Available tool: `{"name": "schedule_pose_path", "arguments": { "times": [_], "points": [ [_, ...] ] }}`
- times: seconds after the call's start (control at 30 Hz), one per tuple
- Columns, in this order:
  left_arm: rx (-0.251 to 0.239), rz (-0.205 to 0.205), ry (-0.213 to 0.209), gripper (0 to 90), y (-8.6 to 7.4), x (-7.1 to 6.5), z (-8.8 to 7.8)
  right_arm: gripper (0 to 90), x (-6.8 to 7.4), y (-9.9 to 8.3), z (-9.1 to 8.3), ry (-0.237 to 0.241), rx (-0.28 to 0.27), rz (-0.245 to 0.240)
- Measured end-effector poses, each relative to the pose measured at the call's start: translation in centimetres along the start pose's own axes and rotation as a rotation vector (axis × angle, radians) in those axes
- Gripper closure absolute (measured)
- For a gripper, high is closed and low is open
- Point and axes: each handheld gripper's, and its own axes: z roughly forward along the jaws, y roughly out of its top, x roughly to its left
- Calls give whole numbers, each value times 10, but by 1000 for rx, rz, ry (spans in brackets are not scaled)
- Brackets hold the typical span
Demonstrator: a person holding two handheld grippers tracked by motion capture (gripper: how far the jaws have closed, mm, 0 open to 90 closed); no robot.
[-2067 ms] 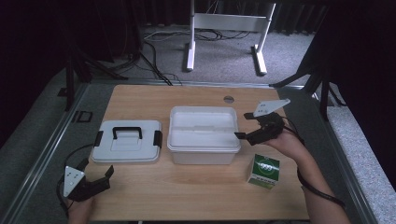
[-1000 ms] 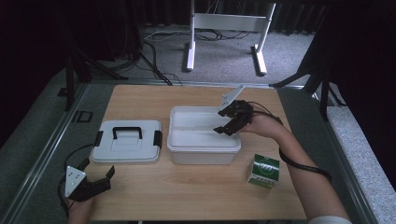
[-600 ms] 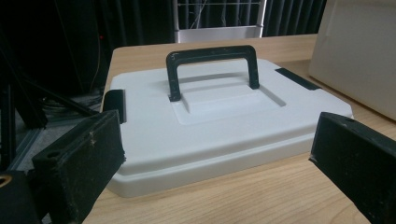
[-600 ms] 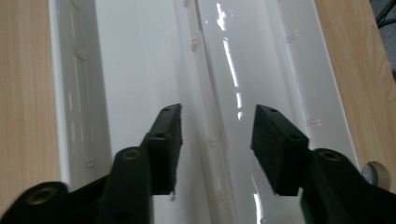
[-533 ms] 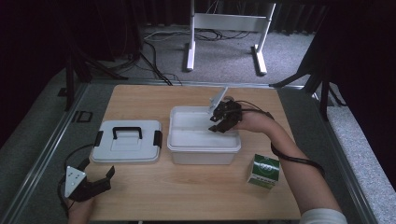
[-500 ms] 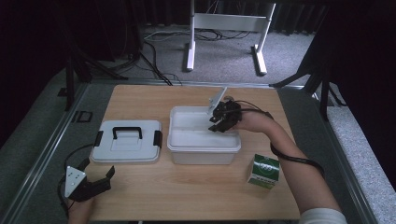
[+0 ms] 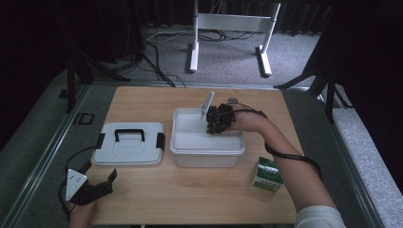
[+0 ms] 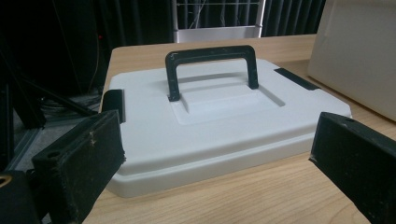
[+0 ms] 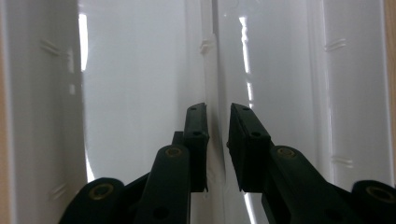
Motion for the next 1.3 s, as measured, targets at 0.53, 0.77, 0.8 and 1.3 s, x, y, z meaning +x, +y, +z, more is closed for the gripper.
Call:
{"name": "schedule_pose_path", "arguments": {
  "times": [0.53,0.77,0.8,1.3],
  "points": [
    [3,-1,-4,24,0,0,0,883,-4,10,7,49,50,-46],
    [2,-2,-2,23,0,0,0,890,-4,9,6,81,61,-47],
    [3,-2,-1,23,0,0,0,890,-4,9,5,84,60,-53],
    [5,-4,2,23,0,0,0,890,0,11,-32,53,-16,-50]
  ]
}}
